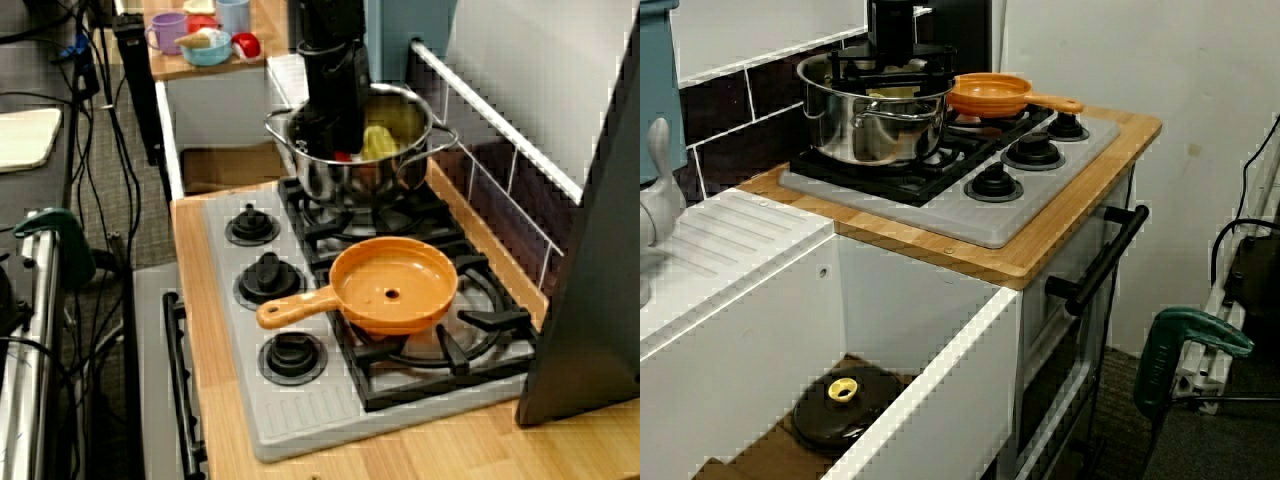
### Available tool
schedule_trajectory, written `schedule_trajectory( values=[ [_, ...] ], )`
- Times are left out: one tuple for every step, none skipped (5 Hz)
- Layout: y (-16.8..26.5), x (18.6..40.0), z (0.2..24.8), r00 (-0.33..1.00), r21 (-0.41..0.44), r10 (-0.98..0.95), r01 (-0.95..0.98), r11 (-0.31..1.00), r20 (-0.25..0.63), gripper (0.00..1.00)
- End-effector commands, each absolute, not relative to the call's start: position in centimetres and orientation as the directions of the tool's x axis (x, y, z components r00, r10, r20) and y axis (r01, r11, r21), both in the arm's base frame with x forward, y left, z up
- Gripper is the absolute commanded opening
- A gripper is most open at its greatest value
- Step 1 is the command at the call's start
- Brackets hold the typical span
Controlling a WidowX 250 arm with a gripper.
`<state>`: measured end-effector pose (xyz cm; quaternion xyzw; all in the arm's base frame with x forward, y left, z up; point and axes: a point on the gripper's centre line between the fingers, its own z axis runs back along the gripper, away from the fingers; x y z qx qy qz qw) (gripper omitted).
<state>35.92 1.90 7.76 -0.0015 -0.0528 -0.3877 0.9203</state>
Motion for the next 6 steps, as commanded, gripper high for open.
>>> schedule_trajectory(
  values=[
    [2.3,36.1,9.2,0.705,0.033,-0.699,0.701,0.713,0.125,0.0],
    [2.6,36.2,10.6,0.701,0.024,-0.699,0.704,0.71,0.141,0.0],
    [3.2,36.3,12.5,0.706,0.011,-0.689,0.697,0.717,0.163,0.0],
    [3.4,36.3,14.0,0.709,-0.001,-0.682,0.694,0.72,0.179,0.0],
    [3.7,36.3,15.6,0.711,-0.019,-0.674,0.69,0.723,0.199,0.0],
    [3.9,36.4,16.9,0.714,-0.035,-0.667,0.687,0.725,0.213,0.0]
  ],
)
